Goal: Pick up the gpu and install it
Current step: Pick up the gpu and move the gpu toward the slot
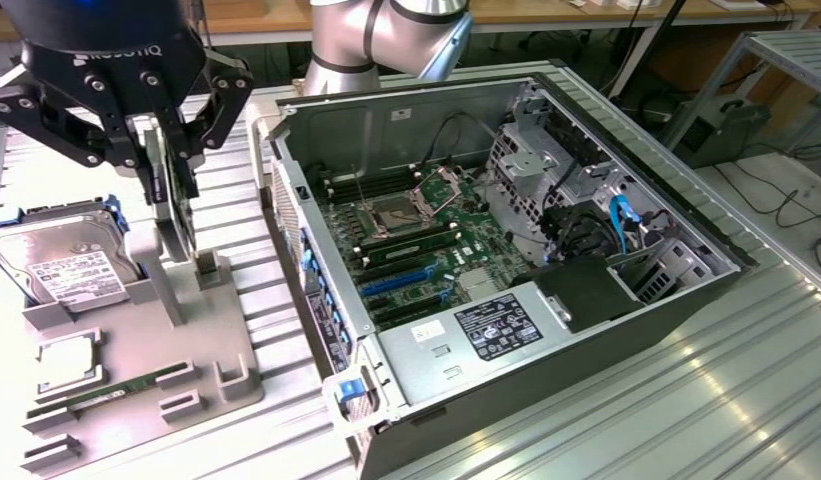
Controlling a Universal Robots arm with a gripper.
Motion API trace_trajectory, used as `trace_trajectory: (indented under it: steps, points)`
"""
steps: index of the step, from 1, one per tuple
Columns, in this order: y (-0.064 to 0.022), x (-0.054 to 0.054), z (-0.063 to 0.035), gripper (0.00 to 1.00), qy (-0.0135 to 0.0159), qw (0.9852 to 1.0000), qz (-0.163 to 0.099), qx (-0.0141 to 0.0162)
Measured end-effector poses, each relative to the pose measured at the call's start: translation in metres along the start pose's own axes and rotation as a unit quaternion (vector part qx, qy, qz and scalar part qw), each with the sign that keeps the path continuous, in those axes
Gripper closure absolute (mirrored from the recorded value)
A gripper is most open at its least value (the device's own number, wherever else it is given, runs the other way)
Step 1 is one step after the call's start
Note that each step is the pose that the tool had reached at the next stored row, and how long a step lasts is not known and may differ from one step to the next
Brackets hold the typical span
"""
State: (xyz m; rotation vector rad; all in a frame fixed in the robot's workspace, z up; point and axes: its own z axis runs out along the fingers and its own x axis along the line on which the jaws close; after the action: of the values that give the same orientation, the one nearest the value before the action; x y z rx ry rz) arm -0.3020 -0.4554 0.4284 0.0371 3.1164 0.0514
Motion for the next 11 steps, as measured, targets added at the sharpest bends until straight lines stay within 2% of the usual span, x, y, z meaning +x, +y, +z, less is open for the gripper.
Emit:
trace_trajectory:
  steps: [11]
  points:
    - [0.0004, 0.000, -0.0123, 0.72, 0.0000, 1.0000, 0.000, 0.0000]
